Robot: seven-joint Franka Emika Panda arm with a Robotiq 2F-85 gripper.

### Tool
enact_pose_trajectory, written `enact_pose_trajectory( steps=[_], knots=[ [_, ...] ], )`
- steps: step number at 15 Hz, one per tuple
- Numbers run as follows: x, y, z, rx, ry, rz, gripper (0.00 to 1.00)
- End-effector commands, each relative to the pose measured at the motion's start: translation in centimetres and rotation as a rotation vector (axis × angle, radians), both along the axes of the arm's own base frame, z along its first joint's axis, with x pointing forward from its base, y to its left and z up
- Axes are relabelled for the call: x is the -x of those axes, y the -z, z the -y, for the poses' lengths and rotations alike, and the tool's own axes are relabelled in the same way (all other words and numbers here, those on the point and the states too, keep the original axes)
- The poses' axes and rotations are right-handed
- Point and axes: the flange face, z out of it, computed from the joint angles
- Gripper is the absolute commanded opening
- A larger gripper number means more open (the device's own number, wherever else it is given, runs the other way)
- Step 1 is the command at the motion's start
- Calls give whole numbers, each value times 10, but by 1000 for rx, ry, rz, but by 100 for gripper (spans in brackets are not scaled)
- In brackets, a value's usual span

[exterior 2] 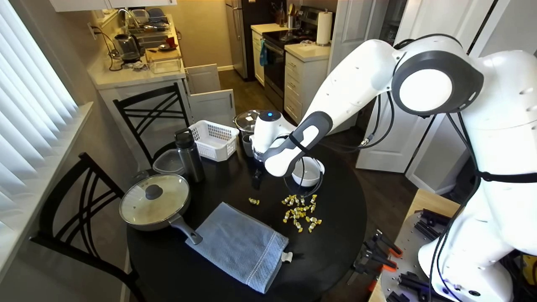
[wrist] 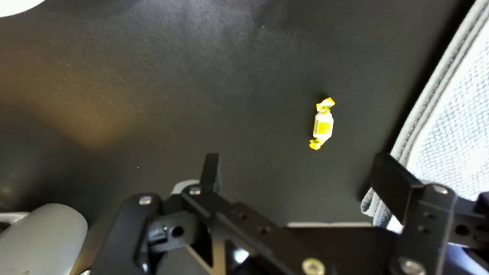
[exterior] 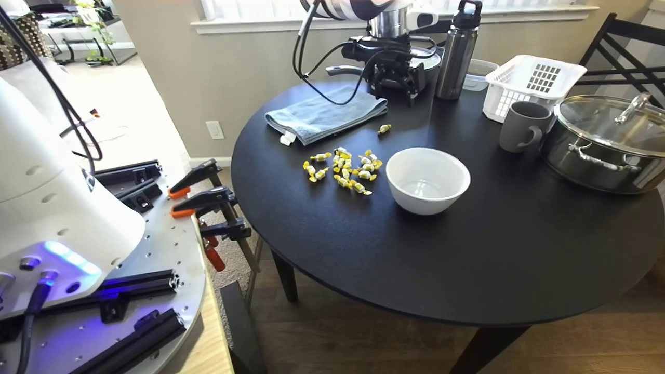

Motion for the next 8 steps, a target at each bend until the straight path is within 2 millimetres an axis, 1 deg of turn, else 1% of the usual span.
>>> enact_pose_trajectory(
  steps=[1,3,6,8],
  knots=[
    [-3,4,0,-3,9,-10,100],
    [-9,20,-2,-14,16,-34,100],
    [-27,44,-5,-38,18,-92,100],
    [-41,53,-8,-46,21,-130,100]
  ],
)
